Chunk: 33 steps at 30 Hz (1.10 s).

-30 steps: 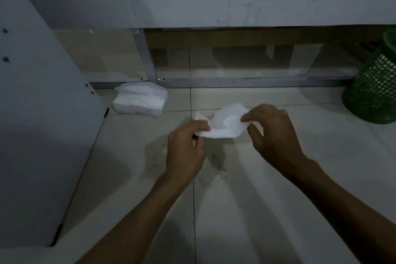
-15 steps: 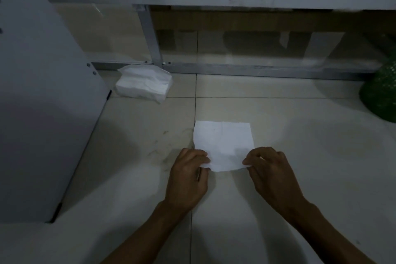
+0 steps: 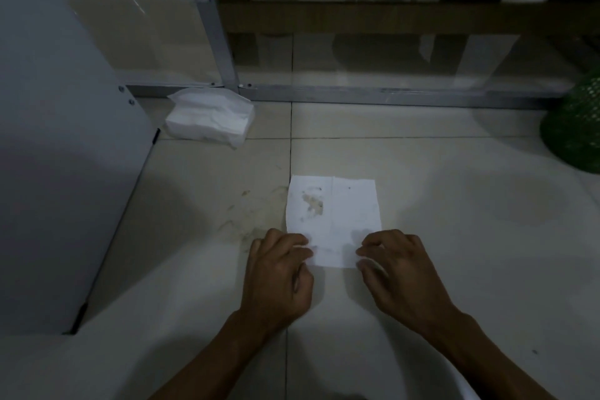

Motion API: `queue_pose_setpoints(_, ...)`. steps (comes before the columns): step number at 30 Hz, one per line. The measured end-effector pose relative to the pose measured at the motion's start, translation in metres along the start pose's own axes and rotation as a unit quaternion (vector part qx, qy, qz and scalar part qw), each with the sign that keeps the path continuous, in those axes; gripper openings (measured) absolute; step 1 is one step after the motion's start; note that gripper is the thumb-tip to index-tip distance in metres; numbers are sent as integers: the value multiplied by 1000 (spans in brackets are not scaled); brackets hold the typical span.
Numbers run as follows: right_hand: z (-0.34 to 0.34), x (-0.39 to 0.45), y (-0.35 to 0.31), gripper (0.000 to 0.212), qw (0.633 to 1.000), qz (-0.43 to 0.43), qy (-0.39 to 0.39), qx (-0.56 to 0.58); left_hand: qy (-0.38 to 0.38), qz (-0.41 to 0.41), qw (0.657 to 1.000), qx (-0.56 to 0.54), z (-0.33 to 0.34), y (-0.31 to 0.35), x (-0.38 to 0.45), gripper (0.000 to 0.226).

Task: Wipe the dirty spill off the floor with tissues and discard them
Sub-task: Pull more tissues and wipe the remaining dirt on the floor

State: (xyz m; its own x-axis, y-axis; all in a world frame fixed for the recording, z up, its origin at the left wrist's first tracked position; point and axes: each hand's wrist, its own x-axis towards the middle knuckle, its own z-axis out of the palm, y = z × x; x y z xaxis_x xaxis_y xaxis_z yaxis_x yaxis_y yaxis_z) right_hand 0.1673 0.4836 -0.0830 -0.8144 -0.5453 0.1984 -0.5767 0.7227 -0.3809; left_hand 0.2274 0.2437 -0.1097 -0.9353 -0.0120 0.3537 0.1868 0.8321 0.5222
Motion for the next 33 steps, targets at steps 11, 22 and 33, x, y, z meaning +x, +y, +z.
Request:
queue_pose_setpoints(11,21,12,-29,73,986,-11,-160,-54,-126,-33,982,140,17,18,-4,67)
queue_pose_setpoints(22,34,27,-27,72,977,-54,-196,-69,-215,-39,959,182,14,21,2,72)
queue_pose_setpoints(33,26,76,1,70,972,-73,-197,-102,-211,-53,957,191,13,11,23,76)
